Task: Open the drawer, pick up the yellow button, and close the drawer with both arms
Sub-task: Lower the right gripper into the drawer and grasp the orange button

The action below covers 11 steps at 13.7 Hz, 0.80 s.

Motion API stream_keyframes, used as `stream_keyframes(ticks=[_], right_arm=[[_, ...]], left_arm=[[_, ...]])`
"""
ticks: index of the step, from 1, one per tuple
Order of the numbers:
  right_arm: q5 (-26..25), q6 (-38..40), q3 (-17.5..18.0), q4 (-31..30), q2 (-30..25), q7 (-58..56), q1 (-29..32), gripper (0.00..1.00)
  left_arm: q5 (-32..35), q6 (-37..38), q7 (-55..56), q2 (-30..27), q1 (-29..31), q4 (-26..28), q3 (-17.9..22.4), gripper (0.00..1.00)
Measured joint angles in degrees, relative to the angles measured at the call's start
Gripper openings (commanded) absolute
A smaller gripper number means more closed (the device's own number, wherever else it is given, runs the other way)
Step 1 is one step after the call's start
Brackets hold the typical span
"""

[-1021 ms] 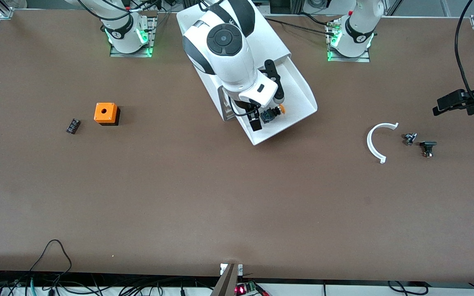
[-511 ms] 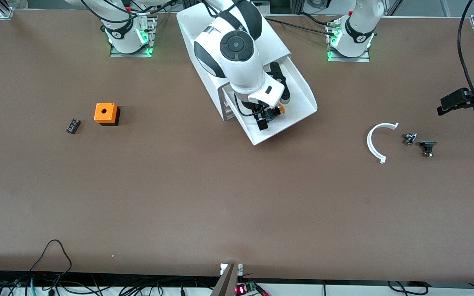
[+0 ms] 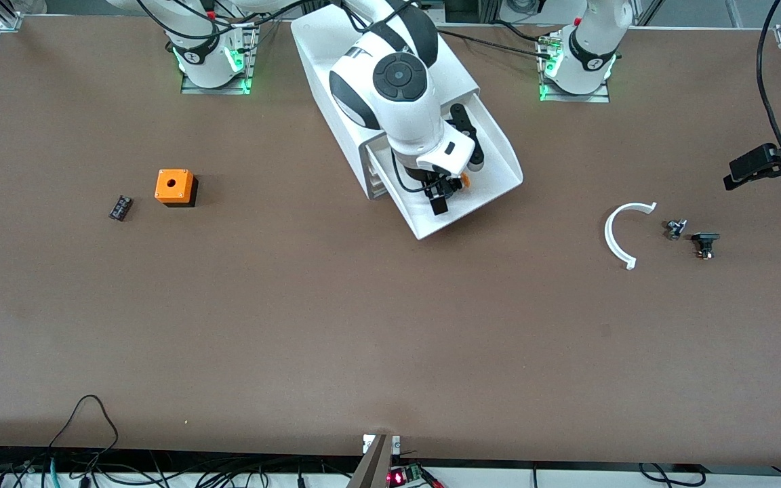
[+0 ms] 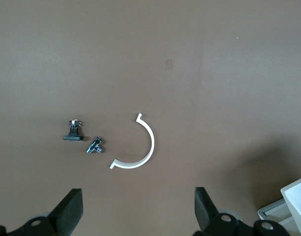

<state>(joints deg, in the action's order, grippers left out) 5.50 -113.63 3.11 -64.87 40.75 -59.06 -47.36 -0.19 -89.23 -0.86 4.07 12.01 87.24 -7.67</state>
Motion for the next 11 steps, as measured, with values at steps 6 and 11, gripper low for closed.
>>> stream_keyframes(ticks=[6, 11], right_arm=[[0.0, 0.0, -1.0, 0.0, 0.9, 0.0, -1.3, 0.76], [0.0, 0.0, -1.0, 0.1, 0.9, 0.0, -1.6, 0.48]], left_arm=[[0.0, 0.0, 0.0, 0.0, 0.0, 0.0, 0.0, 1.00], [0.0, 0.1, 0.0, 0.0, 0.0, 0.0, 0.0, 1.00]])
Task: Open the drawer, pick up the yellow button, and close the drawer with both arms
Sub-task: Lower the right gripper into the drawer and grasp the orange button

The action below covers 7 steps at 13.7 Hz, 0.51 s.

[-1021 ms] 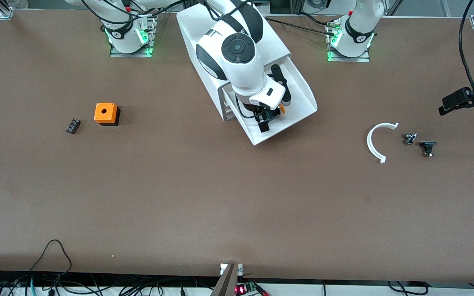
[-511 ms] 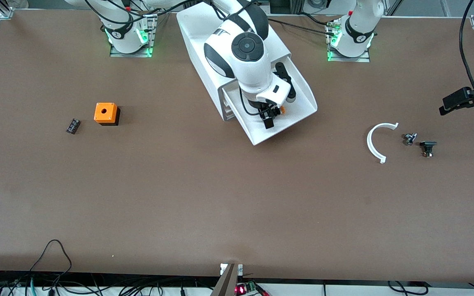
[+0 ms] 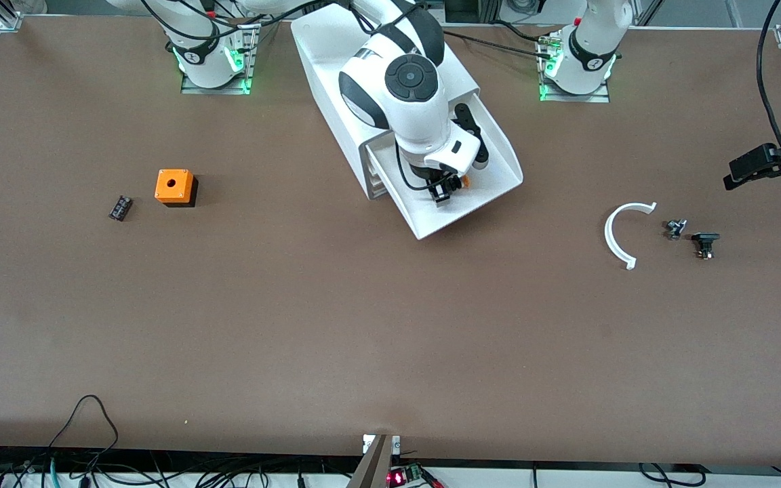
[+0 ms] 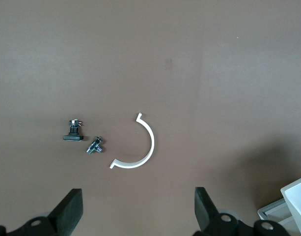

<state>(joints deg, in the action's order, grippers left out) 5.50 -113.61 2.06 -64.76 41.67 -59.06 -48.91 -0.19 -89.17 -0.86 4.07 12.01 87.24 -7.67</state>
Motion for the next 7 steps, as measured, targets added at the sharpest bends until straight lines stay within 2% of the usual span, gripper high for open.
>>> stream_keyframes(ticks=[2, 4, 7], right_arm=[[0.0, 0.0, 0.0, 0.1, 0.0, 0.0, 0.0, 0.43], [0.0, 0.0, -0.1, 0.1, 0.0, 0.0, -0.1, 0.34], [0.0, -0.1, -0.1, 0.2, 0.0, 0.0, -0.1, 0.25]], left_arm=[[0.0, 0.0, 0.0, 0.0, 0.0, 0.0, 0.0, 1.00], [0.0, 0.0, 0.0, 0.0, 0.0, 0.0, 0.0, 1.00], [0.0, 0.0, 0.0, 0.0, 0.0, 0.0, 0.0, 1.00]])
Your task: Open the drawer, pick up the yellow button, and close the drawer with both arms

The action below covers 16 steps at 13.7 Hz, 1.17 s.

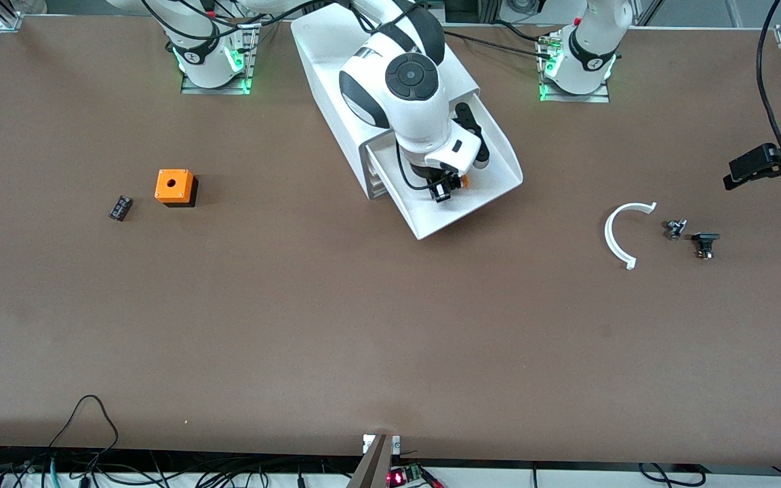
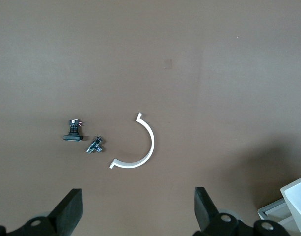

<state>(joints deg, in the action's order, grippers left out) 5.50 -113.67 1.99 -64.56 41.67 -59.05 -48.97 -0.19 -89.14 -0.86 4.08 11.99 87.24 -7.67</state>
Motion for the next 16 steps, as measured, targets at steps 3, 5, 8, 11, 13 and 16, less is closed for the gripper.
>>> stream_keyframes(ticks=[3, 5, 8, 11, 13, 16], right_arm=[[0.0, -0.1, 0.0, 0.3, 0.0, 1.2, 0.0, 0.24], [0.0, -0.2, 0.0, 1.0, -0.1, 6.0, -0.1, 0.24], [0.0, -0.2, 0.0, 2.6, -0.5, 14.3, 0.0, 0.24], [-0.1, 0.5, -0.5, 3.9, -3.1, 23.6, 0.7, 0.25], [-0.1, 2.6, -0.7, 4.0, -5.8, 31.3, 2.5, 0.25], [-0.2, 4.6, -1.2, 3.3, -8.7, 43.8, 7.3, 0.25]], left_arm=[[0.0, 0.0, 0.0, 0.1, -0.1, 0.0, 0.0, 1.00], [0.0, -0.5, 0.0, 0.4, -1.0, 0.1, 0.0, 1.00], [0.0, -5.0, 0.1, 1.7, -3.2, 1.9, -0.4, 1.00], [0.0, -11.1, 2.8, 2.7, -4.0, 5.4, -1.8, 1.00], [0.0, -16.2, 7.4, 3.2, -4.8, 8.6, -3.1, 1.00], [0.0, -22.7, 15.2, 4.4, -6.6, 13.8, -5.6, 1.00]])
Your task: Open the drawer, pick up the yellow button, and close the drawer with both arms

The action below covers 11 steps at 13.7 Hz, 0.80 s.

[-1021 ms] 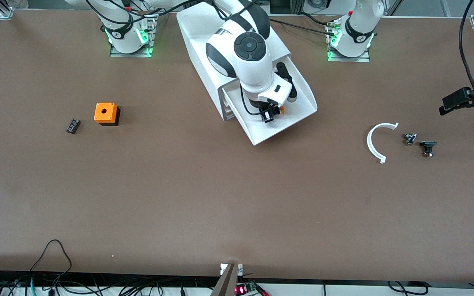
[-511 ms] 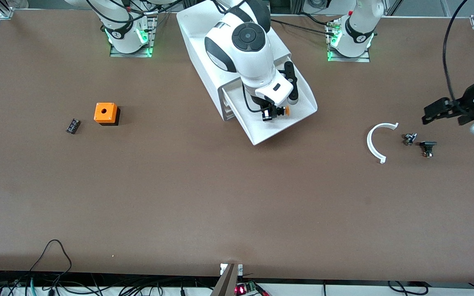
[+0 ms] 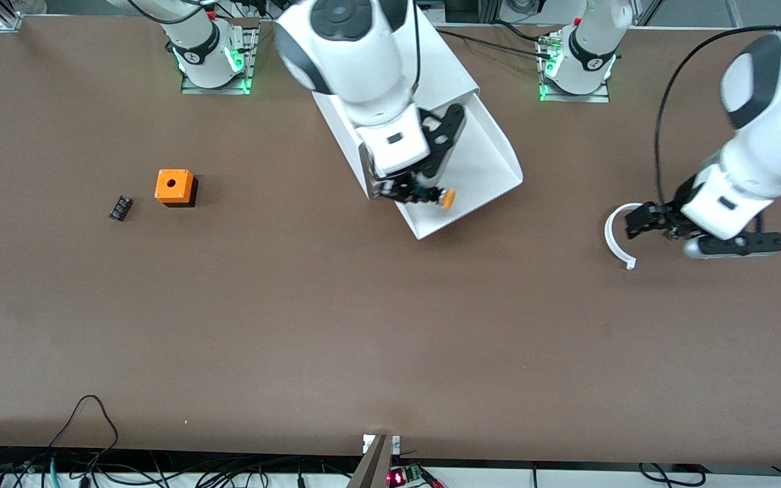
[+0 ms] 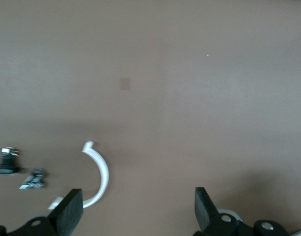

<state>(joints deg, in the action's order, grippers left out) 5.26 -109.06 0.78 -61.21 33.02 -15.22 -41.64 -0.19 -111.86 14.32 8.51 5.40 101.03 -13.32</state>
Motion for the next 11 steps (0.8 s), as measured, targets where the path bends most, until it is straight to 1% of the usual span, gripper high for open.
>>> stream_keyframes(ticks=[3, 5, 8, 9, 11], right_arm=[[-1.5, 2.1, -1.0, -4.5, -2.5, 15.0, 5.4, 0.25], [-3.0, 4.1, -1.7, -8.0, -3.1, 20.5, 8.4, 0.25], [-6.6, 5.3, -4.1, -14.5, -3.8, 24.4, 11.9, 0.25], [-8.1, 5.4, -4.5, -17.0, -4.2, 24.7, 13.7, 0.25], [-9.1, 5.5, -4.8, -21.8, -5.2, 24.3, 18.7, 0.25]], left_arm=[[0.0, -10.0, 10.8, 2.2, -3.0, 5.6, -2.5, 1.00], [0.0, -15.9, 17.4, 3.5, -4.8, 8.7, -4.2, 1.00], [0.0, -19.0, 27.4, 5.0, -8.1, 10.8, -6.0, 1.00], [0.0, -19.8, 30.8, 5.3, -9.1, 11.3, -6.6, 1.00], [0.0, -21.1, 34.9, 5.6, -10.0, 12.9, -8.7, 1.00]])
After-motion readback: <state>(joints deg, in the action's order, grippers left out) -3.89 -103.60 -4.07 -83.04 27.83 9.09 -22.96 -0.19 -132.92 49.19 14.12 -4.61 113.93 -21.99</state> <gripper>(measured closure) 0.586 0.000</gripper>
